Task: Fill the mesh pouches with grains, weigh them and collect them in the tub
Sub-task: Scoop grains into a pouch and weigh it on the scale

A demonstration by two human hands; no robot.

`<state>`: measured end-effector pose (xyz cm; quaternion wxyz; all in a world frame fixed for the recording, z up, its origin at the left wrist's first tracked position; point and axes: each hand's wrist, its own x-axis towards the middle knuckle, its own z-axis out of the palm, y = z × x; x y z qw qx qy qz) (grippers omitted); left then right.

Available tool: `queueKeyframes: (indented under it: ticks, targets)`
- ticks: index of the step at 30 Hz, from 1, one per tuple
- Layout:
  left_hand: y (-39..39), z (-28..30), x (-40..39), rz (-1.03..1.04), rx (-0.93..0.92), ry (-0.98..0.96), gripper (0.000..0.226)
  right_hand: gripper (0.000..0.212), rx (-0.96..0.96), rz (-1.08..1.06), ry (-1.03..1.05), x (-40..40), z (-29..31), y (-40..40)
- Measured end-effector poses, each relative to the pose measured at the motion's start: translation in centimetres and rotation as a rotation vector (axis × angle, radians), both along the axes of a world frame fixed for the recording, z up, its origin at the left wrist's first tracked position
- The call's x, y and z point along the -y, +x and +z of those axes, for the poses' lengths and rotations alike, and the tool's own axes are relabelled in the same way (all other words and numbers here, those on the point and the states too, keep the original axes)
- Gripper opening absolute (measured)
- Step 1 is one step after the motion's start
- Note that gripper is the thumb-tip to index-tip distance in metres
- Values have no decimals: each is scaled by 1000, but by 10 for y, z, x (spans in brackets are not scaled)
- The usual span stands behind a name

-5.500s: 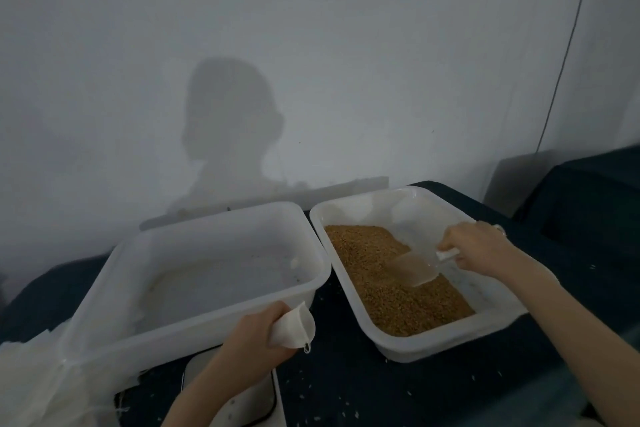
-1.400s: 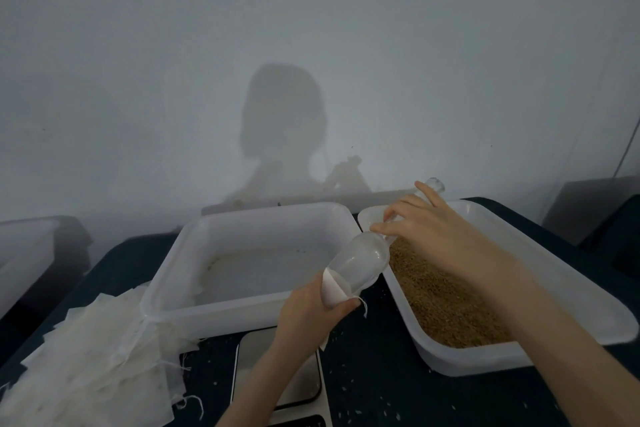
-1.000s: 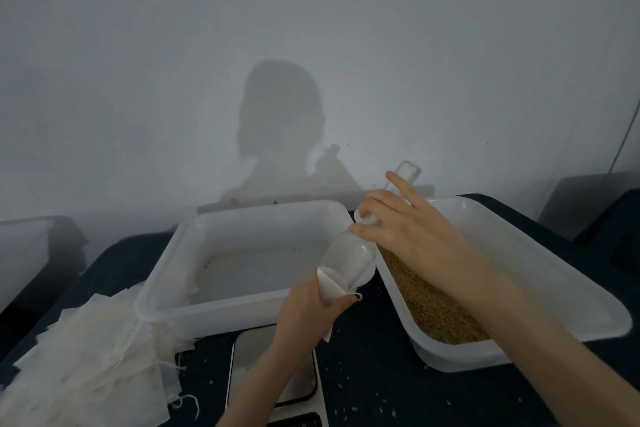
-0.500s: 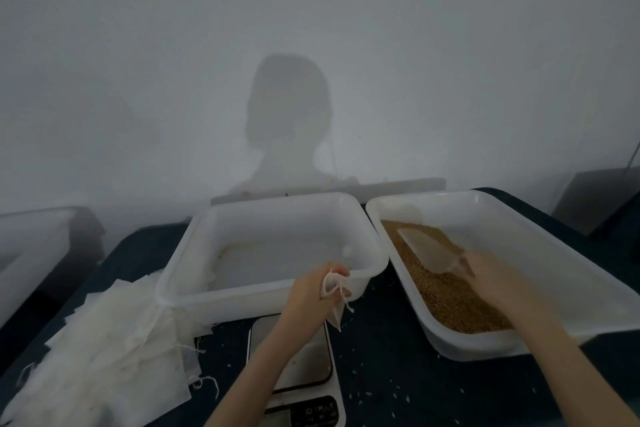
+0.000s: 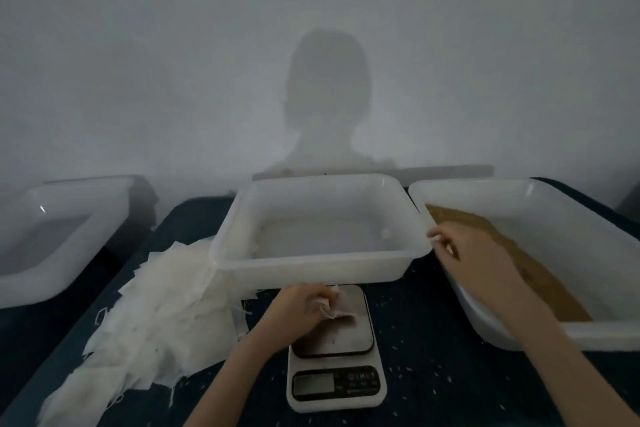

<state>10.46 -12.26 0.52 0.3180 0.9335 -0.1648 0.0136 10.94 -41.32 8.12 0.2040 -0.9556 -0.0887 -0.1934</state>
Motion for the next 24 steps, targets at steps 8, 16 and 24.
queueKeyframes:
  ticks: [8, 16, 24]
  targets:
    - [-20, -7, -32, -58, -141, -557, 26, 21, -120, 181, 179, -76, -78, -3]
    - [-29, -33, -41, 336, -9, -869, 20, 28, -164, 63, 561, -66, -130, 7]
    - [-42, -32, -31, 498, 153, -501, 22, 29, -91, 185, 501, -67, -122, -7]
